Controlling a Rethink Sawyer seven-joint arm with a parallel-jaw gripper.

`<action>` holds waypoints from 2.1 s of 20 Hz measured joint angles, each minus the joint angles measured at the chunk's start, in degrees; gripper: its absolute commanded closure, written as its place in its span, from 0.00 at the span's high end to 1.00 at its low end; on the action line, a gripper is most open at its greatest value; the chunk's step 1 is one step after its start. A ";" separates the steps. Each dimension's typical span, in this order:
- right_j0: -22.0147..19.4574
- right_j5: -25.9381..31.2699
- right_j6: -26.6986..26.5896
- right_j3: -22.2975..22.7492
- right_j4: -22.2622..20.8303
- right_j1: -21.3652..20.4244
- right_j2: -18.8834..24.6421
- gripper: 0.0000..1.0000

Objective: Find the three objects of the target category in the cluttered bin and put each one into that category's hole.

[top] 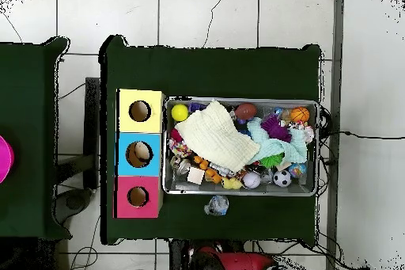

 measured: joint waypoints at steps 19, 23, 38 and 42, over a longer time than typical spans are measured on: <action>2.21 22.91 0.00 -8.53 7.26 -5.64 4.02 1.00; 2.49 22.92 0.00 -12.46 7.79 -4.99 5.18 1.00; 2.49 23.69 0.00 -18.90 9.38 -2.67 7.47 1.00; 2.49 23.88 0.00 -18.92 9.77 -2.66 7.63 1.00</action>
